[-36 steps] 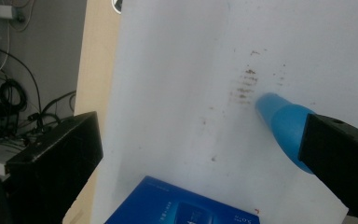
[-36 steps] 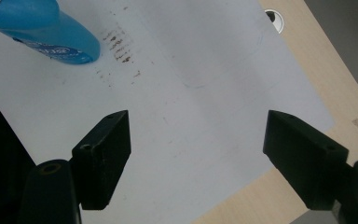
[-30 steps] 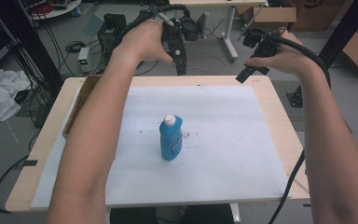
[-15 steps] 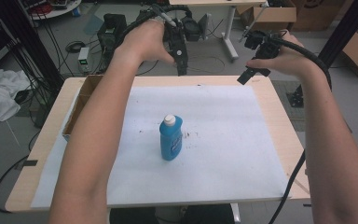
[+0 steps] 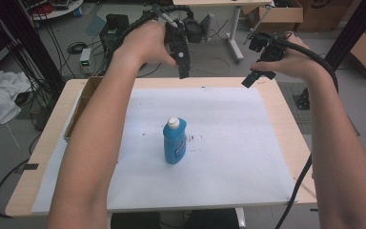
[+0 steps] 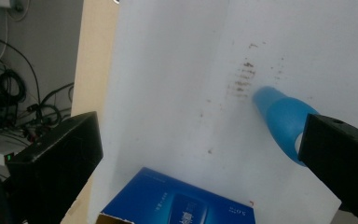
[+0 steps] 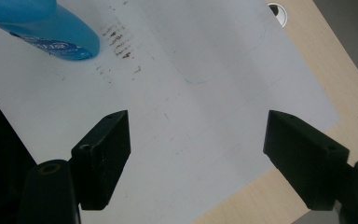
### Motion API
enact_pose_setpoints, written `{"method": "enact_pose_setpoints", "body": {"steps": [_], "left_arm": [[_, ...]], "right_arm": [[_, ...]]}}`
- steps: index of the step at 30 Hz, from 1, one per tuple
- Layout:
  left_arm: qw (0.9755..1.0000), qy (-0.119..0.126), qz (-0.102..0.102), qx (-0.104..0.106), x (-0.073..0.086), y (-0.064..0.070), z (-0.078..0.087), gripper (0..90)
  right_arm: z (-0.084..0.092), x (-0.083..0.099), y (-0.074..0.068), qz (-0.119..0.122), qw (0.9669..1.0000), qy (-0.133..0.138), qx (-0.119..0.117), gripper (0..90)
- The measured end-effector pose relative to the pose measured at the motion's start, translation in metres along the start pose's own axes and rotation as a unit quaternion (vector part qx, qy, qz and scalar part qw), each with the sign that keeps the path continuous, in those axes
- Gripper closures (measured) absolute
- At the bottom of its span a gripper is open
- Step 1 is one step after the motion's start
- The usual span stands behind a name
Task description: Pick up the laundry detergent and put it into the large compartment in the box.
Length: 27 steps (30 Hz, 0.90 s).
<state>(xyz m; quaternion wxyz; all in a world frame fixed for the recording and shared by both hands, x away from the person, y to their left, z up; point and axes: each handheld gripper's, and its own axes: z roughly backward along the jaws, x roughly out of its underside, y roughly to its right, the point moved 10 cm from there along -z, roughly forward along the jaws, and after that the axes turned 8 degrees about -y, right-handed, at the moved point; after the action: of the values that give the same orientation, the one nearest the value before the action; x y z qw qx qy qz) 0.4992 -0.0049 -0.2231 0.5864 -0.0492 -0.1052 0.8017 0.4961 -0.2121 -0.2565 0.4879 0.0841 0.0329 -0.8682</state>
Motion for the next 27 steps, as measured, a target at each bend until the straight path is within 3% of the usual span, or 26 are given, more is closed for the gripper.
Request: {"method": "enact_pose_setpoints", "body": {"steps": [5,9,10,15,16,21,23,25,26,27], "left_arm": [[0.9999,-0.004,0.011,0.005,0.005,0.001,0.0,0.3],[0.9992,0.007,0.035,0.015,0.009,0.003,0.001,0.5],[0.9986,0.007,0.051,0.011,0.013,0.004,0.001,0.7],[0.9971,0.006,0.075,0.007,0.021,0.009,0.001,0.8],[0.9957,0.017,0.091,0.009,0.023,0.012,0.003,0.8],[0.9925,0.03,0.118,0.011,0.03,0.023,0.005,1.4],[0.9918,0.031,0.123,0.013,0.032,0.026,0.004,1.4],[0.9903,0.035,0.134,0.013,0.034,0.031,0.002,1.4],[0.988,0.03,0.152,0.009,0.038,0.034,-0.001,1.3],[0.988,0.03,0.152,0.009,0.038,0.034,-0.001,1.3]], "right_arm": [[-0.002,-0.002,0.001,0.003,1.0,0.0,0.001,22.5],[-0.007,-0.001,0.001,-0.001,1.0,-0.007,0.001,22.5],[-0.008,-0.001,0.001,0.001,1.0,-0.007,0.001,22.5],[-0.01,0.0,-0.002,0.001,1.0,-0.005,-0.001,22.5],[-0.01,0.0,-0.002,0.002,1.0,-0.002,0.0,22.4],[-0.011,0.0,-0.005,0.006,1.0,-0.001,0.001,22.6],[-0.011,0.0,-0.007,0.005,1.0,-0.001,0.001,22.6],[-0.011,0.0,-0.008,0.006,1.0,0.001,0.003,22.5],[-0.011,0.001,-0.009,0.006,1.0,0.002,0.002,22.4],[-0.011,0.001,-0.009,0.006,1.0,0.002,0.002,22.4]]}}
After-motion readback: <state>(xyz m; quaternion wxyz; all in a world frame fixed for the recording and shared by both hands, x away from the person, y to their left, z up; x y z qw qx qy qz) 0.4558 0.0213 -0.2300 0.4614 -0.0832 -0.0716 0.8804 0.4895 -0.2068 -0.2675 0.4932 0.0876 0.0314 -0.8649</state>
